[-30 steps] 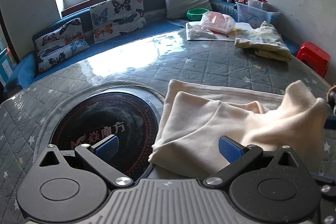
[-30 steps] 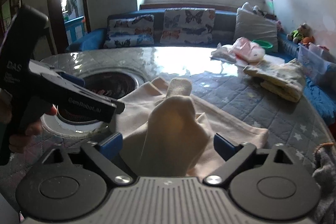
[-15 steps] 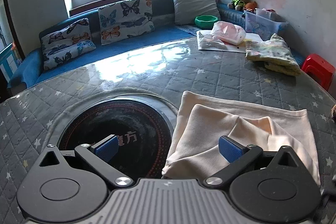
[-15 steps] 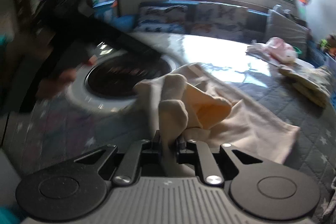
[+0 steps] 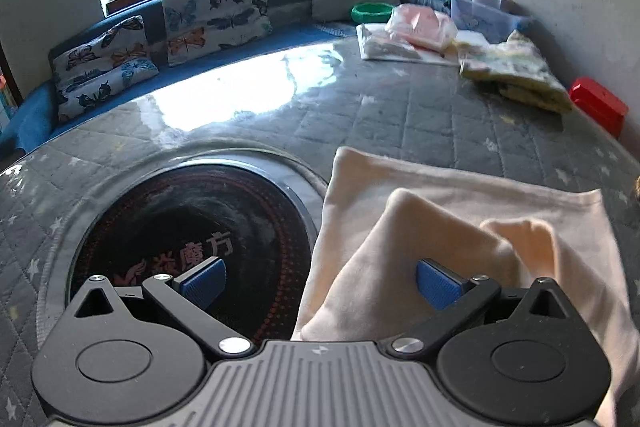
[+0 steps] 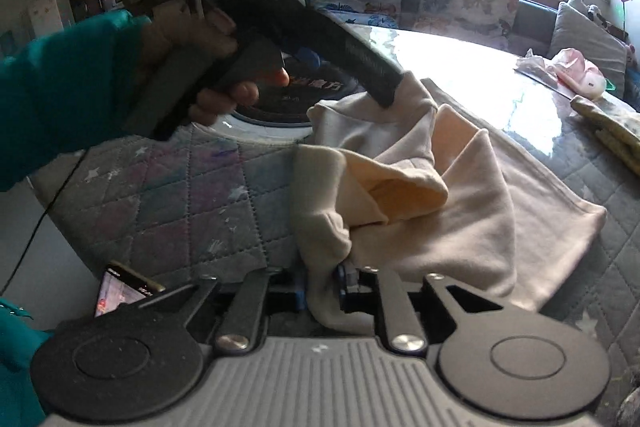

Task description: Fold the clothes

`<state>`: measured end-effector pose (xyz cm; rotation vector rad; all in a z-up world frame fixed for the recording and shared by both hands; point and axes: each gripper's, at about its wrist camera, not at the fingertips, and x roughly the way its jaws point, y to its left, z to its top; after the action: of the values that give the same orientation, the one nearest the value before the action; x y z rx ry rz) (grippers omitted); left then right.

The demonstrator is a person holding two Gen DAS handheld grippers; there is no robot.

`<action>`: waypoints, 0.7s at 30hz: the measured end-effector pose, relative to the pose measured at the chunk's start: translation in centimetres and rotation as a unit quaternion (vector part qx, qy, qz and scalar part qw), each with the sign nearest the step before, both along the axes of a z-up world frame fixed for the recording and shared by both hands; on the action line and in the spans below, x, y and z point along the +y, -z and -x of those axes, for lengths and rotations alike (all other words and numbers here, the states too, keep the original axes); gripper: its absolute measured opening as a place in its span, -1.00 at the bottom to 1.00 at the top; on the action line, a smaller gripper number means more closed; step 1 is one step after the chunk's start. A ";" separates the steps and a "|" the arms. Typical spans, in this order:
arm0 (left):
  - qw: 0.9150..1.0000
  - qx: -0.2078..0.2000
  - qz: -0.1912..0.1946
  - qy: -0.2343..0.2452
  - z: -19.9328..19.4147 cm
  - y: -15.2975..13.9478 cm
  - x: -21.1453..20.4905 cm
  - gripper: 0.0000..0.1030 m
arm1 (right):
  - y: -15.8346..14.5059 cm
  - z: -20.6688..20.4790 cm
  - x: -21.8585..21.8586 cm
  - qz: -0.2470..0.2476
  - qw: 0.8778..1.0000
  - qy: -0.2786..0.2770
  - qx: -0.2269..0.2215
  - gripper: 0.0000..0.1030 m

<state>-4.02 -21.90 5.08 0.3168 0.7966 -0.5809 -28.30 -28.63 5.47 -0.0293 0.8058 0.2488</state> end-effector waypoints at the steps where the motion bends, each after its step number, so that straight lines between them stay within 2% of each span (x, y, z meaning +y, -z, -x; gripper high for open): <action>1: 1.000 0.002 0.001 0.004 -0.1 0.3 0.0 0.99 | -0.4 0.4 -0.1 -0.001 1.000 0.000 -0.006 -0.46; 2: 1.000 0.004 0.002 0.008 -0.2 0.6 -0.1 0.96 | -0.9 0.6 -0.3 -0.003 1.000 0.002 -0.012 -0.31; 4: 1.000 0.006 -0.004 0.014 -0.2 1.2 -0.3 0.94 | -1.8 1.2 -1.0 -0.011 0.999 0.014 -0.026 -0.23; 7: 1.000 0.005 -0.008 0.024 -0.1 1.8 -0.4 0.85 | -3.1 1.5 -2.7 -0.023 0.998 0.047 -0.047 0.06; 10: 0.999 0.012 0.005 0.031 0.1 1.9 -0.4 0.60 | -3.5 1.2 -4.8 -0.015 0.993 0.104 -0.056 0.10; 12: 0.999 0.020 0.019 0.043 0.2 1.8 -0.4 0.17 | -3.2 0.7 -6.5 -0.019 0.988 0.145 -0.052 0.11; 13: 0.998 0.024 0.025 0.048 0.4 1.7 -0.4 0.07 | -2.8 0.2 -7.3 -0.022 0.986 0.161 -0.045 0.12; 15: 0.998 0.024 0.032 0.058 0.8 1.6 -0.6 -0.29 | -1.9 -0.6 -8.8 -0.034 0.981 0.189 -0.029 0.16; 18: 0.997 0.011 0.030 0.070 1.6 1.4 -0.7 -0.62 | -0.2 -1.9 -10.7 -0.054 0.971 0.232 -0.005 0.18; 21: 0.997 0.003 0.028 0.072 1.9 1.3 -0.4 -0.75 | 1.3 -2.9 -12.0 -0.082 0.965 0.246 0.018 0.18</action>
<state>-5.91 -22.30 3.79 0.3221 0.7660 -0.7395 -25.41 -40.64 4.17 0.3307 0.8007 -0.1564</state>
